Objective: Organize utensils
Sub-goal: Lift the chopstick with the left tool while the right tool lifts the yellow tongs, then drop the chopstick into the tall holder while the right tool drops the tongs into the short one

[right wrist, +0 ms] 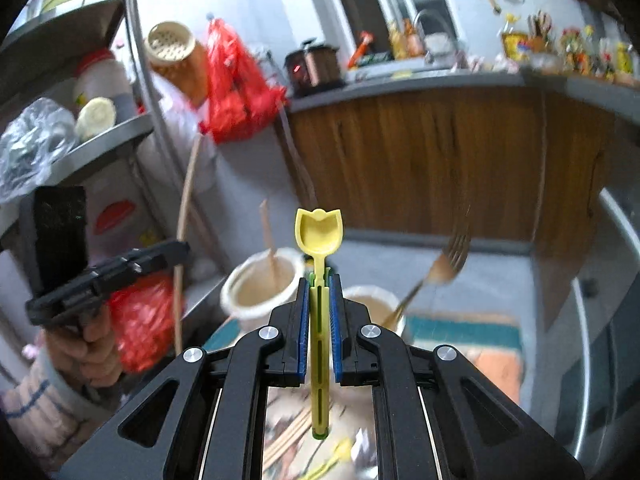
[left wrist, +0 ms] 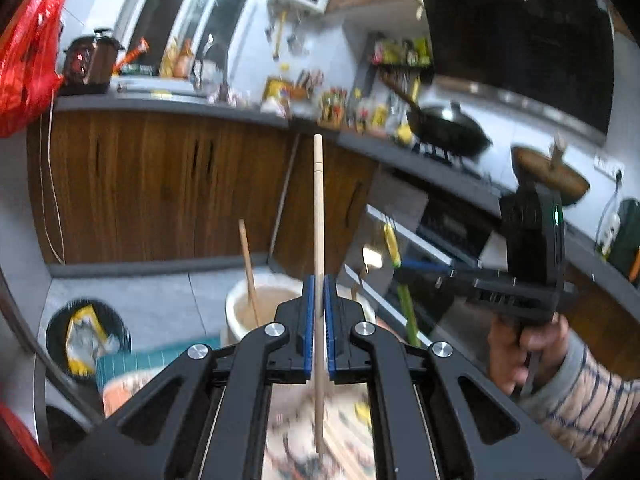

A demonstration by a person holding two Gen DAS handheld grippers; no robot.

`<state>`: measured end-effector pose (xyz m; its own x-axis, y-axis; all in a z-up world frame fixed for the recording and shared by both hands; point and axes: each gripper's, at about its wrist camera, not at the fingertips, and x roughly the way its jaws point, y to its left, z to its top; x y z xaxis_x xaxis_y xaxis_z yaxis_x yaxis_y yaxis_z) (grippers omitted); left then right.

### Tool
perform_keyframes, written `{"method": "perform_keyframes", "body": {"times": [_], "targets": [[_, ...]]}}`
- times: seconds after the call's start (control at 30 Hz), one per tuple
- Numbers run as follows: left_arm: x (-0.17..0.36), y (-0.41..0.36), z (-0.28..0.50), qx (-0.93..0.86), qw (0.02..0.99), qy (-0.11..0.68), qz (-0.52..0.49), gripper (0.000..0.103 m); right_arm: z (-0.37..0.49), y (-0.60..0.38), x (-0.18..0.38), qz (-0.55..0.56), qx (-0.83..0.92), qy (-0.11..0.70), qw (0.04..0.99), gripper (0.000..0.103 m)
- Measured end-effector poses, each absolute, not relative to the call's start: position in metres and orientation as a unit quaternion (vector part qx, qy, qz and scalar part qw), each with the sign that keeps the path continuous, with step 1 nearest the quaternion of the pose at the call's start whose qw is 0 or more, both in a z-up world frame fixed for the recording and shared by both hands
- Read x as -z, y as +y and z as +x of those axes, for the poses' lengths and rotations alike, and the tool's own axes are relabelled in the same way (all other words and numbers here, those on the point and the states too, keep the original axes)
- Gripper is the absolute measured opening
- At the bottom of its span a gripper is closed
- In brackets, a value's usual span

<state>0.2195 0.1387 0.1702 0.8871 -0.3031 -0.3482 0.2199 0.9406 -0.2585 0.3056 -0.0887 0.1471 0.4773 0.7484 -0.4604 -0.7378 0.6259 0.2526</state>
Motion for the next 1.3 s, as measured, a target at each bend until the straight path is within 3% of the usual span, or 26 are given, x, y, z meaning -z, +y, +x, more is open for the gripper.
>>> {"method": "perform_keyframes", "body": {"times": [0.3, 0.6, 1.3], "targets": [[-0.184, 0.147, 0.275, 0.088, 0.98, 0.122, -0.132, 0.004, 0.337, -0.067, -0.146, 0.032, -0.397, 0.203, 0.894, 0.011], [-0.123, 0.14, 0.269, 0.066, 0.982, 0.115, -0.133, 0.004, 0.323, -0.06, -0.108, -0.012, -0.374, 0.176, 0.91, 0.011], [-0.104, 0.12, 0.247, 0.026, 0.983, 0.166, -0.071, 0.005, 0.31, -0.06, -0.081, -0.078, -0.332, 0.249, 0.906, 0.011]]}}
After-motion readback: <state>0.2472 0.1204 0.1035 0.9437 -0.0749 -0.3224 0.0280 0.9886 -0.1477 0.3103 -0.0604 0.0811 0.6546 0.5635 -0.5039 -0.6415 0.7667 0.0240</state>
